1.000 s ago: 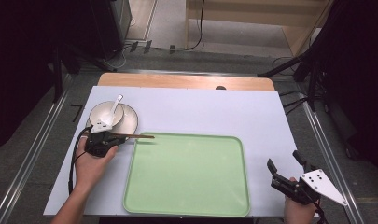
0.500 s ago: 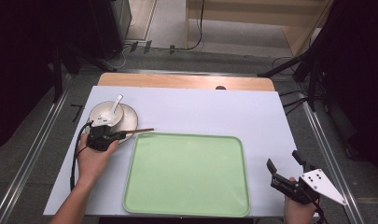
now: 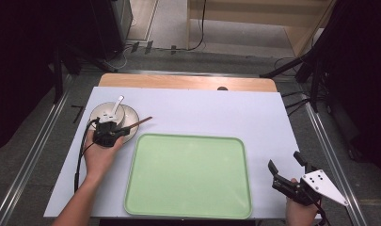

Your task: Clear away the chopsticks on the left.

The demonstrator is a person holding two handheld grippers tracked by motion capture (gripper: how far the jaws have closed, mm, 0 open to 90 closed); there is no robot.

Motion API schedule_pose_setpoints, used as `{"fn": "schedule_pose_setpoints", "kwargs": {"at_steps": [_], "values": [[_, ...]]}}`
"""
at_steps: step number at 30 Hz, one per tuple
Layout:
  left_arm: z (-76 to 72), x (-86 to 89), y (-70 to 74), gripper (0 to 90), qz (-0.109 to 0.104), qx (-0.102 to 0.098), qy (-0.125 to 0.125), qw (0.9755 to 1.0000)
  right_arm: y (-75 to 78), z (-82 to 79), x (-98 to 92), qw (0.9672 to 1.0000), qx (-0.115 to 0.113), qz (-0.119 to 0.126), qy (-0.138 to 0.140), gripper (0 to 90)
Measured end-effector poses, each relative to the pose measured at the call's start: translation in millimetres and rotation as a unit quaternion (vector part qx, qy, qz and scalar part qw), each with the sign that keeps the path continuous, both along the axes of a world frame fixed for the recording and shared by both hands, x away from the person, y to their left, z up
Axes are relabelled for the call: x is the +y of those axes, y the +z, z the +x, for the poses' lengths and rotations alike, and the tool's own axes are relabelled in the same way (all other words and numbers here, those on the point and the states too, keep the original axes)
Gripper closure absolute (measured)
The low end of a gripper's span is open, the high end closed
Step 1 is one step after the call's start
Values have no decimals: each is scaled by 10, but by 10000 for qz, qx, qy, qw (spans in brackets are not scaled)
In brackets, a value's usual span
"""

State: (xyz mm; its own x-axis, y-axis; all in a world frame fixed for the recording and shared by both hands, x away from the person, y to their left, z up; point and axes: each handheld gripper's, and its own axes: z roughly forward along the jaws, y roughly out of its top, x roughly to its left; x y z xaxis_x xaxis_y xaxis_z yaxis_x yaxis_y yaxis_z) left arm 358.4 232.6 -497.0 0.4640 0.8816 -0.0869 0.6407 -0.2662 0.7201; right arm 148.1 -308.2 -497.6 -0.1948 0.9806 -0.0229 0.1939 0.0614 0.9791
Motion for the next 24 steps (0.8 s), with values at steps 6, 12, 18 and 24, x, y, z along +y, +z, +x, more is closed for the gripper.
{"fn": "schedule_pose_setpoints", "kwargs": {"at_steps": [6, 12, 18, 24], "values": [[39, -19, -37, 900, 8, -35, 180, 9998, -6, -2, 0, 10000, 4, -15, 15, 130], [51, -51, -55, 884, 74, -98, 308, 9994, -10, 7, 4, 10000, 24, -10, 16, 130], [-91, 44, 105, 804, -127, -158, -74, 9998, -9, -2, 6, 10000, 13, -59, 28, 130], [-272, 296, 338, 775, -273, -114, -644, 9975, -9, -14, -5, 10000, 12, -47, 21, 130]]}}
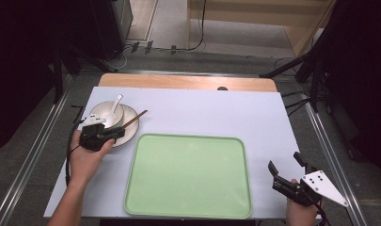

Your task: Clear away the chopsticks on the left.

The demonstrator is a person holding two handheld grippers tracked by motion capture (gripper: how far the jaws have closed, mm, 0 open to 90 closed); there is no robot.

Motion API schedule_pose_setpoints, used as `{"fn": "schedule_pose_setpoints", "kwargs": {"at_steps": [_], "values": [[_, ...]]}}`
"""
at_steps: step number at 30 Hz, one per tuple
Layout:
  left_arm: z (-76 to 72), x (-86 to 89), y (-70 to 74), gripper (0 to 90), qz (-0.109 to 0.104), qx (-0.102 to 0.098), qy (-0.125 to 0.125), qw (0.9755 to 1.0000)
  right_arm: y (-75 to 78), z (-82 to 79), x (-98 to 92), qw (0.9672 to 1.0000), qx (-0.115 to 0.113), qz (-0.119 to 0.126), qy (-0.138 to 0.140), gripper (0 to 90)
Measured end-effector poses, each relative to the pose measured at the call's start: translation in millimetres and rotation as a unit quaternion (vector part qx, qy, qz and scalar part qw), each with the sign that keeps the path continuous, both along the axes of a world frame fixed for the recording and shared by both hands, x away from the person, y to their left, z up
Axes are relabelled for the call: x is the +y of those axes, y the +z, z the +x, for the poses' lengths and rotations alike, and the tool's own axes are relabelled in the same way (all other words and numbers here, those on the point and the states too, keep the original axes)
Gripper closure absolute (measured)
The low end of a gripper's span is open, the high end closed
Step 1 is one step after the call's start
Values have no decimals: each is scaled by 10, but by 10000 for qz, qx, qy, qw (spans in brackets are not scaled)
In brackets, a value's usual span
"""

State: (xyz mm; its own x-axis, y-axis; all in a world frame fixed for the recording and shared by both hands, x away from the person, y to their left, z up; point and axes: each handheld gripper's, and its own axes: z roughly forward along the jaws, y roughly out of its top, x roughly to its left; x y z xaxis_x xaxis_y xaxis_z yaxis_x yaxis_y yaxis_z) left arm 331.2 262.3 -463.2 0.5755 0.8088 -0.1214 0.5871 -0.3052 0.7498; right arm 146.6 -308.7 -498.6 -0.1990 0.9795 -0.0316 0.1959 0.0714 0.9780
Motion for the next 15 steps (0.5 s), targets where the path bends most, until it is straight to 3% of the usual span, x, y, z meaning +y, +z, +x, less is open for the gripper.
{"fn": "schedule_pose_setpoints", "kwargs": {"at_steps": [2, 7, 10, 12, 15], "values": [[-62, 178, 44, 776, 158, 71, -22, 9998, 1, -1, 1, 10000, -5, -33, 1, 130], [-89, 394, 29, 803, 85, 175, 82, 9998, -2, 3, 10, 10000, -4, -61, 26, 130], [-89, 429, 17, 817, 65, 216, 114, 9997, -3, 7, 17, 10000, -3, -64, 37, 130], [-68, 435, -28, 822, 201, 277, 120, 9993, -6, 15, 25, 9999, 10, -77, 63, 130], [-53, 427, -63, 821, 223, 318, 92, 9992, -8, 19, 28, 9999, 9, -83, 73, 130]]}}
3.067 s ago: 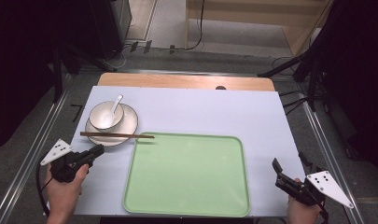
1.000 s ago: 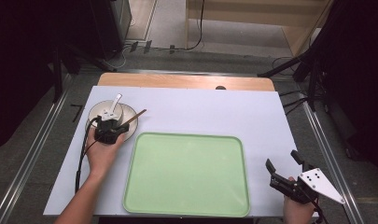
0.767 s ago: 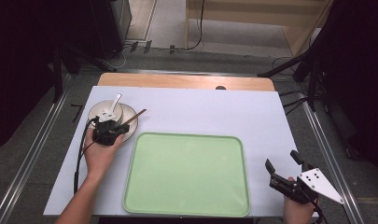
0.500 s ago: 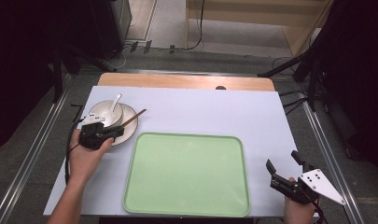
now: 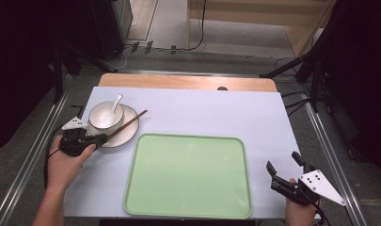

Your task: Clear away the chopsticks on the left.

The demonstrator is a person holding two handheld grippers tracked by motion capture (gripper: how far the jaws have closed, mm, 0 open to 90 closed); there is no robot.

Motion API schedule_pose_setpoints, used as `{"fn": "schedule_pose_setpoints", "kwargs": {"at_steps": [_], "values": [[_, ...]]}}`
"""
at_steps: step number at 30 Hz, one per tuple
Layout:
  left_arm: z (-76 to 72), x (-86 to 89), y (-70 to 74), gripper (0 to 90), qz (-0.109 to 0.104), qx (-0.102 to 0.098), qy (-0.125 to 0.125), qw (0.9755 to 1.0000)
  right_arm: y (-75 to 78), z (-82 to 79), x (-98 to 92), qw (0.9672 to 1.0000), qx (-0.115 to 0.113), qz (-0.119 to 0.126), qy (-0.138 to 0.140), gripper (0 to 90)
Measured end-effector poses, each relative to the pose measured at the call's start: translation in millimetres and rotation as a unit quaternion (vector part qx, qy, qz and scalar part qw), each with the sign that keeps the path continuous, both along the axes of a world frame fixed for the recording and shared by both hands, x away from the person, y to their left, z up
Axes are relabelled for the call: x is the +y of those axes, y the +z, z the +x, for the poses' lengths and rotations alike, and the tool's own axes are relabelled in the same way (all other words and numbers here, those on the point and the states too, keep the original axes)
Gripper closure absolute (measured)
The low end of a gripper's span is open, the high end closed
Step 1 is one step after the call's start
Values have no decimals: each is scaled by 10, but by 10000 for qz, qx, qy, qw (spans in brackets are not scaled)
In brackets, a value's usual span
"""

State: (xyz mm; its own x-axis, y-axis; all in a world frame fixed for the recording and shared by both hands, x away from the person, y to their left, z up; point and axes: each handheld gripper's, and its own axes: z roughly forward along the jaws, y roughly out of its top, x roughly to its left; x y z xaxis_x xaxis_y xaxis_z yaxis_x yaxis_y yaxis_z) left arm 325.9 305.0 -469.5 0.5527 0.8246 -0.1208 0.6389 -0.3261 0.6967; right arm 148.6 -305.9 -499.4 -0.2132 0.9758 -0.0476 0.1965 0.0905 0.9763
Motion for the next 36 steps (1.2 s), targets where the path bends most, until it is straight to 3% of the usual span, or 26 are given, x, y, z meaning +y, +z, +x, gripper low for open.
{"fn": "schedule_pose_setpoints", "kwargs": {"at_steps": [6, 15, 22, 31, 36], "values": [[28, -66, -72, 807, 226, -22, 90, 9997, -6, 0, -10, 10000, 7, 20, 2, 130], [33, -134, -73, 790, 337, -26, 33, 9994, -4, -3, 9, 10000, -4, 3, 50, 130], [44, -114, -74, 763, 394, -98, 146, 9991, -13, -1, -7, 10000, 8, 50, 39, 130], [89, -244, -158, 780, 696, 83, 29, 9975, -18, 7, 13, 10000, 23, 28, 86, 130], [118, -268, -184, 795, 716, 140, -24, 9973, -23, 9, 10, 10000, 28, 38, 83, 130]]}}
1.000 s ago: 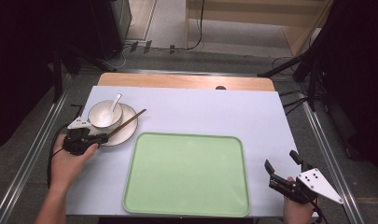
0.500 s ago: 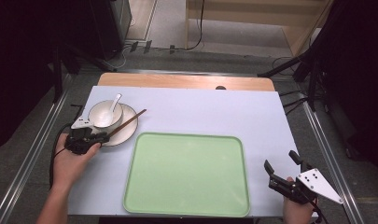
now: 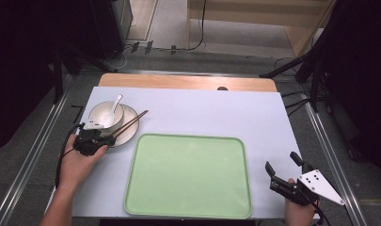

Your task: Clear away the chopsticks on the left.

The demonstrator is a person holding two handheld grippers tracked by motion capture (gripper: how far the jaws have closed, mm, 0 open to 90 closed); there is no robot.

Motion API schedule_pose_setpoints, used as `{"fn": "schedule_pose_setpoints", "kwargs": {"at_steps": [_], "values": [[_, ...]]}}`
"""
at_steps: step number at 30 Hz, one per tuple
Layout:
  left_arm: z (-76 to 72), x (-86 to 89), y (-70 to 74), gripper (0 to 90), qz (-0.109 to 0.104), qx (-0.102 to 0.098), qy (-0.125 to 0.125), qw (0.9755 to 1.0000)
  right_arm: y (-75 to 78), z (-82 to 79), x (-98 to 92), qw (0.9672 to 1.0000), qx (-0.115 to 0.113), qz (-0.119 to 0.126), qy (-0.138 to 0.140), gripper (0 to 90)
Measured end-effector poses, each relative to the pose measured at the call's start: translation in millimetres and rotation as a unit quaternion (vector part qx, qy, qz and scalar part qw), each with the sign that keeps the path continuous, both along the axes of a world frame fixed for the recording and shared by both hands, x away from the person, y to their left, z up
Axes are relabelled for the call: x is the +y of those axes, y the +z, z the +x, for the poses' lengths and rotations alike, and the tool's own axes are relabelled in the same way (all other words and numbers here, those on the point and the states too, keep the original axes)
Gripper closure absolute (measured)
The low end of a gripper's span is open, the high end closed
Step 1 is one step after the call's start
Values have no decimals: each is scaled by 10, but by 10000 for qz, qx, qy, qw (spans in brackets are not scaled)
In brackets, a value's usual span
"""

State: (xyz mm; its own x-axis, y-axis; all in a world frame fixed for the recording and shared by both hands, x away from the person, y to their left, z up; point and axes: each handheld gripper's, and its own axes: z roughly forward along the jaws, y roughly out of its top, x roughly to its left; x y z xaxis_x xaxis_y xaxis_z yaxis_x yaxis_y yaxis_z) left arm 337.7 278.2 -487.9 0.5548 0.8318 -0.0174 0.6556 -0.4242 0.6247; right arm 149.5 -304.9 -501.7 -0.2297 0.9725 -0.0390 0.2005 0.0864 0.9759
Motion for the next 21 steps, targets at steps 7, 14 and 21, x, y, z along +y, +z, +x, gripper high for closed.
{"fn": "schedule_pose_setpoints", "kwargs": {"at_steps": [7, 14, 21], "values": [[17, -41, -16, 847, 77, 59, -209, 9997, -3, 1, 3, 10000, 11, -7, 7, 130], [-26, -53, 35, 855, 34, -110, -218, 9997, -2, -3, -6, 10000, -14, -11, 13, 130], [-177, -132, 176, 855, -153, -242, -228, 9993, -6, -2, -29, 10000, -11, 66, 3, 130]]}}
